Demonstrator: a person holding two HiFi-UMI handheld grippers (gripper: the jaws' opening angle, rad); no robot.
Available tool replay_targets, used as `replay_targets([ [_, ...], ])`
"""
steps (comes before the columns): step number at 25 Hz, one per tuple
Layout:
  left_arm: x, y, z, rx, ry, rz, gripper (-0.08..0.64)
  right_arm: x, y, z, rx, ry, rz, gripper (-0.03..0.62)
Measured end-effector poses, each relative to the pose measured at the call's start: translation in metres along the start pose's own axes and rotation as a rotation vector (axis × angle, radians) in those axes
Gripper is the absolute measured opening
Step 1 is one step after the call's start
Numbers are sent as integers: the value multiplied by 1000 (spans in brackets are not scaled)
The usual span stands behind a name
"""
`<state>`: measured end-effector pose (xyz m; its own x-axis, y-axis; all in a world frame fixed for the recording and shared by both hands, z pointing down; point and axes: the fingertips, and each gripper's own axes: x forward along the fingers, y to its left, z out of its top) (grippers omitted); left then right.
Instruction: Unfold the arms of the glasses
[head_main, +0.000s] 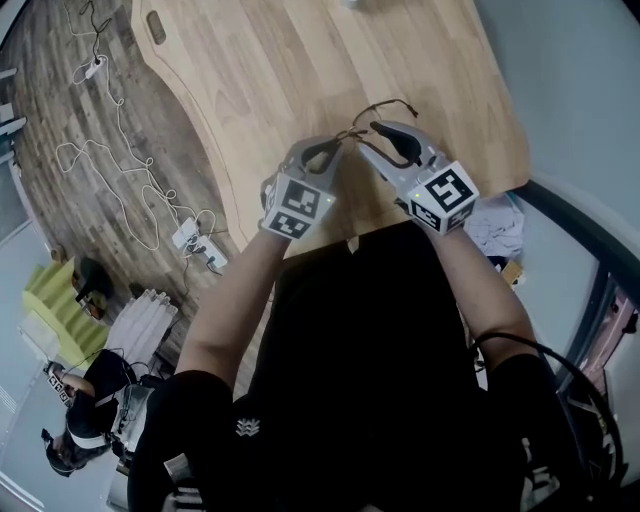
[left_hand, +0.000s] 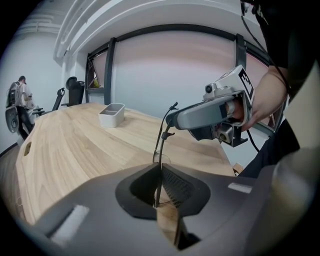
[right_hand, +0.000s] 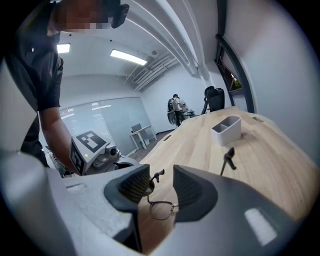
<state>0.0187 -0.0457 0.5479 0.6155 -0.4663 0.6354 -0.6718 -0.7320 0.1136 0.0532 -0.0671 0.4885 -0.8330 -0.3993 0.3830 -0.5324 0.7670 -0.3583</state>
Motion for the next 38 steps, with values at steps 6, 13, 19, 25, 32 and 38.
replay_targets([
  [6,-6,2,-5,-6,-14,3,20,12,20,2,-24,15,63,138],
  [13,-12,3,-4,-8,-31,6,20,15,33,2,-30,41,90,127],
  [19,-21,-1,-2,-7,-52,5,58,14,44,1,-40,59,92,112],
  [25,-35,-8,-3,-1,-67,-15,100,15,51,2,-41,65,87,103],
  [32,-76,-2,-11,-24,-118,40,101,14,61,-2,-56,83,82,103],
  [38,-120,15,-8,-71,-185,137,101,10,81,-1,-68,93,92,103],
])
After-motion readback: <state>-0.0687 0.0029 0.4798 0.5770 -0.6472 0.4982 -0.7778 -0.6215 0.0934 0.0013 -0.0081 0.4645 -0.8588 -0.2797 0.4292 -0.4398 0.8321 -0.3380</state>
